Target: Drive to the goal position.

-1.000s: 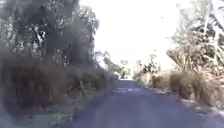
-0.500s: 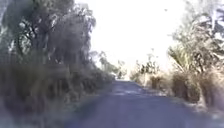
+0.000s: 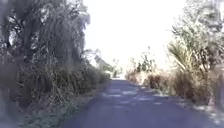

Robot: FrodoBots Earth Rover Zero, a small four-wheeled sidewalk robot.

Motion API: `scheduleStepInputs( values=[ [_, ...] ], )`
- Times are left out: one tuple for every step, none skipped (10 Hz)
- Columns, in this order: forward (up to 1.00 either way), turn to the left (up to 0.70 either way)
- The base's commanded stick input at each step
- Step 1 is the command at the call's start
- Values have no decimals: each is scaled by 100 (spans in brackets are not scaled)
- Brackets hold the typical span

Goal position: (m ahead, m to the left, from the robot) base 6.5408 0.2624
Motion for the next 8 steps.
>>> scheduleStepInputs(
  values=[
    [100, 0],
    [100, 0],
    [100, 0],
    [100, 0],
    [100, 0],
    [100, 0],
    [100, 0],
    [100, 0]
  ],
)
